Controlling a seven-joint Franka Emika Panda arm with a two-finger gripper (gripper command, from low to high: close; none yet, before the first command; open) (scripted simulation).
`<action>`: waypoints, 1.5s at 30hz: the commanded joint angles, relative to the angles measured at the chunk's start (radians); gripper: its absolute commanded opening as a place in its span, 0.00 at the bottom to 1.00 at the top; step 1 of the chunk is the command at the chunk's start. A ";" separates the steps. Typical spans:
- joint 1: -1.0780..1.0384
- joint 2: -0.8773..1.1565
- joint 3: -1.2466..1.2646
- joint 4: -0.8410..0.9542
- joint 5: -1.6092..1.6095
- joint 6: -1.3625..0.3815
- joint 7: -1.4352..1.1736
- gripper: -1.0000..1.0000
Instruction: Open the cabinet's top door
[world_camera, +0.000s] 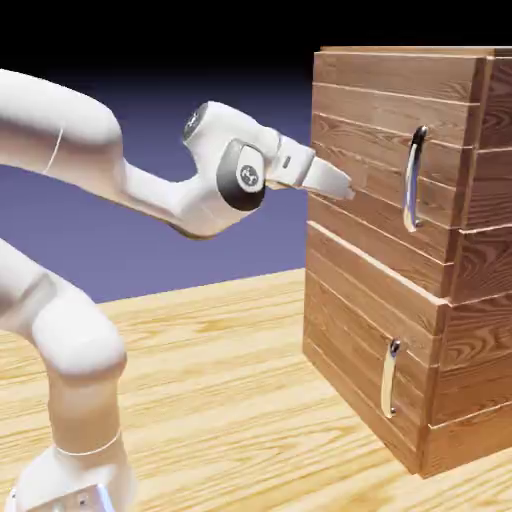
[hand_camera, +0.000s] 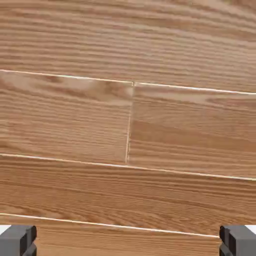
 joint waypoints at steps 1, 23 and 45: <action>0.012 -0.007 -0.015 0.007 -0.044 0.000 0.032 0.50; 0.266 -0.151 -0.347 0.172 -1.000 0.010 0.744 0.50; 0.552 -0.245 -0.664 0.356 -1.811 -0.001 1.345 0.50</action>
